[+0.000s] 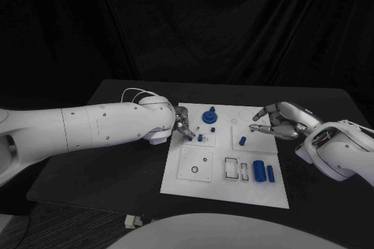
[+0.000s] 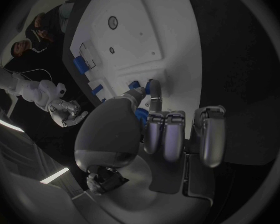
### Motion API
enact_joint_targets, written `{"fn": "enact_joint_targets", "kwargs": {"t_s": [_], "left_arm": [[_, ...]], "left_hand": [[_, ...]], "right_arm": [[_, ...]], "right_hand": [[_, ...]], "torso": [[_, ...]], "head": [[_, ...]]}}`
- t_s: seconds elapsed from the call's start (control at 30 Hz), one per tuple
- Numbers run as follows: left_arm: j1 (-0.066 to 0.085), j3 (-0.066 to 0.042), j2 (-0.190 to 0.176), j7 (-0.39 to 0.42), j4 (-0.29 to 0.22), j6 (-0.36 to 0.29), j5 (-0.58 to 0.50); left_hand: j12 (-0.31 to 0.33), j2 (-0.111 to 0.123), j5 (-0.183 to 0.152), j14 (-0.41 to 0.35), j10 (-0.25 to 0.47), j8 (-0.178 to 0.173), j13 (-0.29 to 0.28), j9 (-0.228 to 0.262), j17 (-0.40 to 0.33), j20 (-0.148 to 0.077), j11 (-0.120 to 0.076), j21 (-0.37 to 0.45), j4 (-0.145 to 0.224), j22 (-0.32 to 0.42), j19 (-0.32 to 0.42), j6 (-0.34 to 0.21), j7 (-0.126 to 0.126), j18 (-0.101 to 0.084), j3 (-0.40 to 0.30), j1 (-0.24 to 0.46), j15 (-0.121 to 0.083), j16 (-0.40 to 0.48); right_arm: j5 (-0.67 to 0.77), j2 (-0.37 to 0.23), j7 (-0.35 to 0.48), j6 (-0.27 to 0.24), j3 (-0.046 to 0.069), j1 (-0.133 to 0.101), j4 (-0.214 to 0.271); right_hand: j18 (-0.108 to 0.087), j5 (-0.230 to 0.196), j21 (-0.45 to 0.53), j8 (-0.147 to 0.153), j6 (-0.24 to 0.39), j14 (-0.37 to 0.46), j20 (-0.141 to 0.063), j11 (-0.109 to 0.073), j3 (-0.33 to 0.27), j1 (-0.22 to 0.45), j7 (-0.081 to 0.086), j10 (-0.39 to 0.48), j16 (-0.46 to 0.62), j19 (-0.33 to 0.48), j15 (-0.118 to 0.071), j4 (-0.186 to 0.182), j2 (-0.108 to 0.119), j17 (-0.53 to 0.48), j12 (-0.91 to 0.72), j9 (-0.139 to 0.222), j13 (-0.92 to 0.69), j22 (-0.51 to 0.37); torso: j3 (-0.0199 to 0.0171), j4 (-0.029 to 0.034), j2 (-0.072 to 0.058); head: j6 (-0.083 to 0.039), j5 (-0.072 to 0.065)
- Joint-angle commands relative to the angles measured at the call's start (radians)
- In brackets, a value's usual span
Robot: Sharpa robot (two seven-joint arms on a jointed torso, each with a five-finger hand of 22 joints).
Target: Assemble the parts on the task board
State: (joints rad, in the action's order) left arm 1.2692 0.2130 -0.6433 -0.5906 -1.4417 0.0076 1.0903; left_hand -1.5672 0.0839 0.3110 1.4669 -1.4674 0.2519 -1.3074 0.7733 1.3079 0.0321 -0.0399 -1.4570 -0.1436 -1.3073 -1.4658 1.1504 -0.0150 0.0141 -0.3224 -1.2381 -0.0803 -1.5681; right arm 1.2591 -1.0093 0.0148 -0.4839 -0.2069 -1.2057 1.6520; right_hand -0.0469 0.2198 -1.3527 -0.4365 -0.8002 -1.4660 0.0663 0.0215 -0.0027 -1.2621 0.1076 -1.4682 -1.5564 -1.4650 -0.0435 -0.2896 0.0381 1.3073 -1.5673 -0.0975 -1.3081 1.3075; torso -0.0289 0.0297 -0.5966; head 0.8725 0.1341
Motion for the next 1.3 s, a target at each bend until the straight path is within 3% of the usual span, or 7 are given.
{"fn": "enact_joint_targets", "kwargs": {"t_s": [0.03, 0.07, 0.17, 0.5, 0.93, 1.27, 1.3], "left_arm": [[-0.001, 0.0, 0.003, 0.014, 0.002, 0.011, -0.001], [-0.001, 0.0, 0.004, 0.013, 0.003, 0.011, -0.001], [-0.001, 0.0, 0.004, 0.009, 0.005, 0.014, -0.001], [-0.002, 0.0, 0.006, -0.01, 0.011, 0.043, -0.001], [-0.002, 0.0, 0.009, -0.008, 0.015, 0.046, -0.001], [-0.002, 0.0, 0.005, -0.005, 0.015, 0.039, -0.001], [-0.002, 0.0, 0.003, -0.003, 0.013, 0.034, -0.001]], "left_hand": [[-0.004, -0.004, -0.054, 0.104, -0.103, 0.005, -0.263, 0.0, 0.263, -0.002, -0.008, 0.009, 0.029, -0.216, 0.001, -0.012, 0.001, 0.021, -0.037, 0.019, -0.004, -0.003], [-0.004, -0.007, -0.078, 0.104, -0.103, 0.001, -0.263, -0.002, 0.263, -0.001, -0.007, 0.011, 0.017, -0.216, 0.003, -0.016, -0.001, 0.022, -0.028, 0.033, -0.004, -0.003], [-0.004, -0.011, -0.109, 0.104, -0.103, -0.005, -0.263, -0.007, 0.263, 0.0, -0.005, 0.016, -0.006, -0.214, 0.007, -0.02, -0.004, 0.023, -0.011, 0.057, -0.002, -0.003], [-0.004, -0.019, -0.178, 0.104, -0.103, -0.029, -0.263, -0.016, 0.263, 0.012, 0.015, 0.046, -0.082, -0.203, 0.032, -0.064, -0.027, 0.03, 0.067, 0.129, 0.014, -0.003], [-0.004, -0.03, -0.218, 0.104, -0.103, -0.021, -0.263, -0.006, 0.263, 0.021, 0.022, 0.05, -0.136, -0.202, 0.035, -0.078, -0.034, 0.032, 0.128, 0.164, 0.021, -0.003], [-0.004, -0.034, -0.221, 0.104, -0.103, -0.02, -0.263, -0.005, 0.263, 0.023, 0.024, 0.054, -0.147, -0.201, 0.038, -0.085, -0.036, 0.033, 0.158, 0.188, 0.023, -0.003], [-0.004, -0.034, -0.209, 0.104, -0.103, -0.018, -0.263, -0.004, 0.263, 0.024, 0.025, 0.056, -0.148, -0.201, 0.039, -0.086, -0.037, 0.033, 0.175, 0.205, 0.024, -0.003]], "right_arm": [[0.002, -0.001, -0.014, 0.001, 0.001, 0.002, 0.001], [0.002, -0.001, -0.014, 0.001, 0.001, 0.002, 0.001], [0.002, -0.001, -0.014, 0.001, 0.001, 0.002, 0.001], [0.002, -0.002, -0.014, 0.003, 0.001, 0.002, 0.001], [0.002, -0.001, -0.013, 0.003, 0.001, 0.003, 0.002], [0.002, -0.001, -0.012, 0.003, 0.001, 0.003, 0.002], [0.002, -0.001, -0.012, 0.003, 0.001, 0.003, 0.002]], "right_hand": [[-0.009, 0.006, 0.006, 0.006, -0.005, -0.096, 0.004, 0.006, -0.002, -0.008, 0.001, -0.102, 0.006, 0.003, 0.004, 0.003, -0.001, 0.231, -0.003, 0.001, -0.261, 0.189], [-0.009, 0.006, 0.006, 0.006, -0.005, -0.096, 0.004, 0.006, -0.002, -0.008, 0.001, -0.102, 0.006, 0.003, 0.004, 0.003, -0.001, 0.231, -0.003, 0.001, -0.261, 0.189], [-0.009, 0.006, 0.006, 0.006, -0.005, -0.096, 0.004, 0.006, -0.002, -0.008, 0.001, -0.102, 0.006, 0.003, 0.004, 0.003, -0.001, 0.231, -0.003, 0.001, -0.261, 0.189], [-0.009, 0.006, 0.008, 0.006, -0.005, -0.096, 0.004, 0.006, -0.003, -0.009, 0.002, -0.102, 0.006, 0.003, 0.004, 0.003, -0.001, 0.23, -0.003, 0.001, -0.261, 0.188], [-0.009, 0.006, 0.008, 0.006, -0.005, -0.096, 0.004, 0.006, -0.003, -0.01, 0.002, -0.102, 0.006, 0.003, 0.004, 0.003, -0.001, 0.231, -0.003, 0.001, -0.261, 0.188], [-0.009, 0.007, 0.008, 0.006, -0.006, -0.096, 0.004, 0.006, -0.003, -0.01, 0.002, -0.102, 0.006, 0.003, 0.005, 0.002, -0.002, 0.231, -0.003, 0.002, -0.262, 0.188], [-0.009, 0.007, 0.008, 0.006, -0.006, -0.096, 0.004, 0.006, -0.003, -0.01, 0.002, -0.102, 0.006, 0.003, 0.005, 0.002, -0.002, 0.231, -0.003, 0.002, -0.262, 0.188]], "torso": [[0.0, 0.0001, 0.0], [-0.0001, 0.0001, 0.0], [0.0, 0.0, 0.0], [0.0001, 0.0001, -0.001], [-0.0003, 0.0, 0.0], [-0.0003, 0.0, -0.001], [-0.0002, 0.0, -0.001]], "head": [[0.0, -0.001], [0.0, -0.001], [0.0, -0.001], [0.0, -0.001], [0.0, -0.003], [0.0, -0.003], [0.0, -0.003]]}}
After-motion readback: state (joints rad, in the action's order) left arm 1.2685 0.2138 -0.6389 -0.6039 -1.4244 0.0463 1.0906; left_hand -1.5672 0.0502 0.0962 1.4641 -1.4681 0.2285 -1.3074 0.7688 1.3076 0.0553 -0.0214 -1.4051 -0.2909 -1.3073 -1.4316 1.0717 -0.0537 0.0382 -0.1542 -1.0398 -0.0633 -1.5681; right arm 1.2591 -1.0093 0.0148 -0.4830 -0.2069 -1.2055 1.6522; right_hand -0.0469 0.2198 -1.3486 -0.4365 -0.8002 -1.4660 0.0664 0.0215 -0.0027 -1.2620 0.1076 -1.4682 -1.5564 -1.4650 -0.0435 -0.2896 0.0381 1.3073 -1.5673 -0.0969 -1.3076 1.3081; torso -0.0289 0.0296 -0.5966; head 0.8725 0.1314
